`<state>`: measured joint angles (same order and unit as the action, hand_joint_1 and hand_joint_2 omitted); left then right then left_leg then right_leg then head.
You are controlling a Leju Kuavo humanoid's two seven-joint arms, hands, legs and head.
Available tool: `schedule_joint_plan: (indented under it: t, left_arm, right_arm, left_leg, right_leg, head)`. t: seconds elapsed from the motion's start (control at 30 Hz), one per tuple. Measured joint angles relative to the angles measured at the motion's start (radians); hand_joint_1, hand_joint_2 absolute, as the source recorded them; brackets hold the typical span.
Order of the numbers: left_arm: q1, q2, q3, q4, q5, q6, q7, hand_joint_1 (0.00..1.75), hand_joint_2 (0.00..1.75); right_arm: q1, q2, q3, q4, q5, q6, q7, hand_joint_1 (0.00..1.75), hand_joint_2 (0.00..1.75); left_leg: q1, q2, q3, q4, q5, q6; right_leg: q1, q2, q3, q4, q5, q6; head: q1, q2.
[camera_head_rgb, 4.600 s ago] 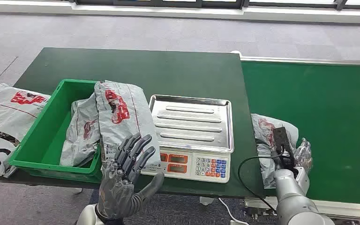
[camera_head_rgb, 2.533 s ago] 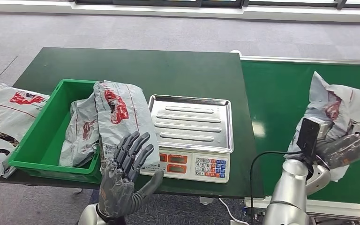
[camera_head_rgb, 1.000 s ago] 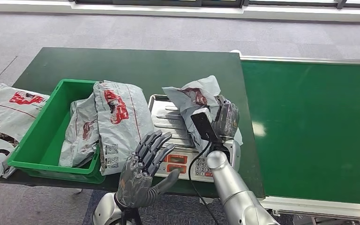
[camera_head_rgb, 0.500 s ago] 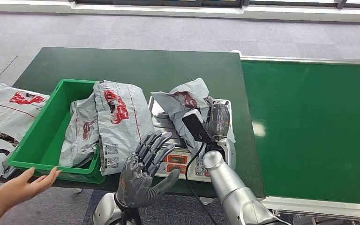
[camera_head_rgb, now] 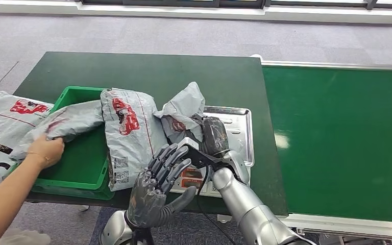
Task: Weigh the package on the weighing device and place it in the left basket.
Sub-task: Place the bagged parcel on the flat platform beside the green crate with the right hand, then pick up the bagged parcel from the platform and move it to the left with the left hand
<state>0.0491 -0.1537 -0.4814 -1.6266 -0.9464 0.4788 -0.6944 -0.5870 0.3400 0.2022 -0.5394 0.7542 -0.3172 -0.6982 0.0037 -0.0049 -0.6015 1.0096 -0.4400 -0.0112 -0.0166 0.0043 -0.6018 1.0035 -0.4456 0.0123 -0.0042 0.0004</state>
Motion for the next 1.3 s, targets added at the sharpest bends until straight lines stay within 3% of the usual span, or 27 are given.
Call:
schedule_joint_plan:
  t: [0.57,0.77,1.07,1.3]
  left_arm:
    - [0.021,0.006,0.001,-0.014,-0.019,0.003,0.003,0.0,1.75]
    - [0.022,0.007,0.001,-0.017,-0.02,-0.003,0.005,0.0,1.75]
    - [0.021,0.007,0.001,-0.021,-0.019,-0.011,0.009,0.0,1.75]
    - [0.021,0.006,0.001,-0.022,-0.019,-0.016,0.012,0.0,1.75]
  right_arm:
    - [-0.001,-0.008,0.038,0.013,0.029,-0.048,0.022,0.0,1.75]
    - [0.0,-0.008,0.04,0.012,0.057,-0.126,0.042,0.0,1.75]
    - [0.023,-0.008,0.032,-0.057,0.139,-0.353,0.102,0.0,1.75]
    - [0.09,0.006,-0.068,-0.234,0.194,-0.381,0.069,0.0,1.75]
  left_leg:
    - [0.0,0.0,0.0,0.0,0.0,0.0]
    - [0.0,0.0,0.0,0.0,0.0,0.0]
    - [0.0,0.0,0.0,0.0,0.0,0.0]
    - [0.0,0.0,0.0,0.0,0.0,0.0]
  right_leg:
    - [0.0,0.0,0.0,0.0,0.0,0.0]
    - [0.0,0.0,0.0,0.0,0.0,0.0]
    - [0.0,0.0,0.0,0.0,0.0,0.0]
    - [0.0,-0.001,0.0,0.0,0.0,0.0]
  head:
    - [0.0,0.0]
    - [0.0,0.0]
    - [0.0,0.0]
    - [0.0,0.0]
